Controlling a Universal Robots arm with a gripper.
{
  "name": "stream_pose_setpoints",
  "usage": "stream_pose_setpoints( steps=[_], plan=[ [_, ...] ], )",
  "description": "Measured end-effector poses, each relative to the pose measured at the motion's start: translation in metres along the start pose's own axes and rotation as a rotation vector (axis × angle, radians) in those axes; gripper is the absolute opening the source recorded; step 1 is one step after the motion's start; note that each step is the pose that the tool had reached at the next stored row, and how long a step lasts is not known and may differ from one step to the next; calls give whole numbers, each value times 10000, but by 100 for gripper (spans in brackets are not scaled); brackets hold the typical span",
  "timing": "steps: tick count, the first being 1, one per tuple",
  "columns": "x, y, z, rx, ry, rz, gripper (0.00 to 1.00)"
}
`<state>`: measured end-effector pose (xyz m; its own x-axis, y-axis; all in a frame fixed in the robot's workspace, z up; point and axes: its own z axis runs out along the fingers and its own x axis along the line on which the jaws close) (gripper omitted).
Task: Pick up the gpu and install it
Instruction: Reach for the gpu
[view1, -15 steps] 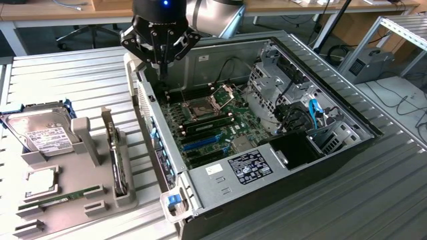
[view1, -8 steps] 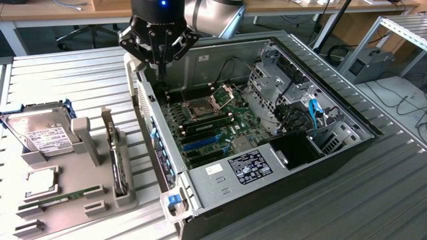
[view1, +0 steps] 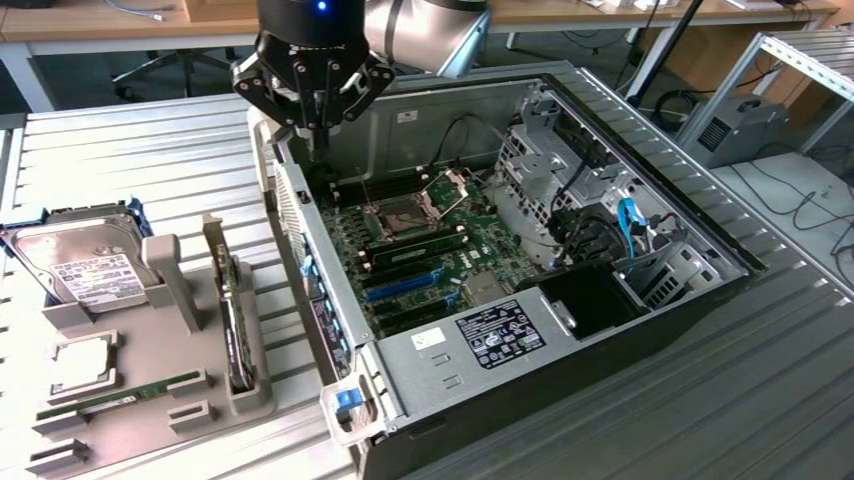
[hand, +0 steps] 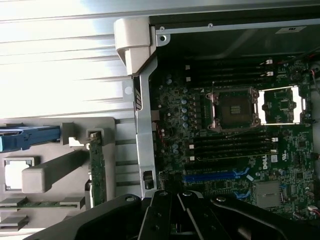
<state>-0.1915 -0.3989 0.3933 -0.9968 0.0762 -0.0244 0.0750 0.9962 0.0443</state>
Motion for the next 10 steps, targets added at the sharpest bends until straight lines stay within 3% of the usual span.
stream_pose_setpoints(
  steps=[10],
  plan=[
    [35, -3, -1, -1, 0, 1, 11]
  ],
)
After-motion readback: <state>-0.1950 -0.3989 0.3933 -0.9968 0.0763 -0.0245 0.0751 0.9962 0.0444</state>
